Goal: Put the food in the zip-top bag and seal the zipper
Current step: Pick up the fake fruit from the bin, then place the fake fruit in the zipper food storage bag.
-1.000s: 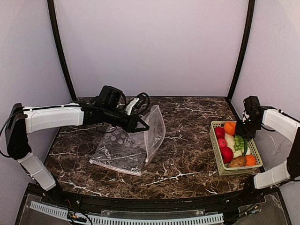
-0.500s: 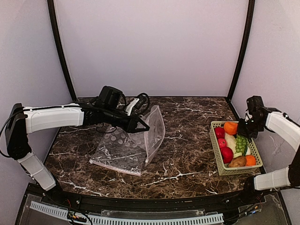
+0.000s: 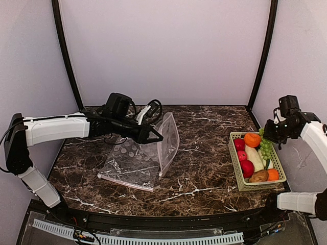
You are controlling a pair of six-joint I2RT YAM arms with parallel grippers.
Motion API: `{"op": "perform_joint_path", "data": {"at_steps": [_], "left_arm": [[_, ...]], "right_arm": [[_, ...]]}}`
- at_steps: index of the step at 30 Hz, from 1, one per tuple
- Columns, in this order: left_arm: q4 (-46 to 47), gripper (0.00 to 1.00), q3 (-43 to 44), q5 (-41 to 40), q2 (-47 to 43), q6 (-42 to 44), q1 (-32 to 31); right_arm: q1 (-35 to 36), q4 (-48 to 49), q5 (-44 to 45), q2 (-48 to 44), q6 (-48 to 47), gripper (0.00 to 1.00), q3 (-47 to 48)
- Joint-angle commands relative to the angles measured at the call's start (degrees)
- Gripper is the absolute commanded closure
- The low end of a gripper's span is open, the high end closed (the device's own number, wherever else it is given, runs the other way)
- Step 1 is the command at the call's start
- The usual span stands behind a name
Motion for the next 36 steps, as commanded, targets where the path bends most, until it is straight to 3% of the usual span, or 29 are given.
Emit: {"op": "perform_joint_path", "data": {"at_steps": [1, 6, 11, 18, 24, 29, 36], "left_arm": [[1.65, 0.99, -1.3, 1.56, -2.54, -0.83, -0.06], [2.06, 0.99, -1.46, 1.85, -2.18, -1.6, -0.1], [3.51, 0.99, -1.99, 3.06, -1.71, -3.07, -0.1], [4.31, 0.99, -2.27, 3.36, -1.07, -3.86, -0.34], [4.21, 0.99, -2.49, 2.46, -0.57, -3.86, -0.45], [4.11, 0.99, -2.49, 2.06, -0.61, -3.82, -0.45], [4.23, 0.99, -2.49, 2.44, -0.87, -3.73, -0.4]], "right_arm": [[0.66, -3.6, -7.57, -3.83, -1.11, 1.0, 4.01], [5.43, -3.59, -20.1, -6.18, -2.65, 1.0, 6.7], [15.08, -0.49, -28.94, -6.01, 1.41, 1.0, 8.97], [33.09, 10.91, -30.36, -1.71, 10.31, 1.0, 9.51], [48.4, 13.66, -26.11, 9.31, 13.31, 1.0, 16.18], [55.55, 15.81, -24.69, 17.45, 15.03, 1.0, 20.23], [57.0, 20.17, -23.46, 24.26, 21.61, 1.0, 21.56]]}}
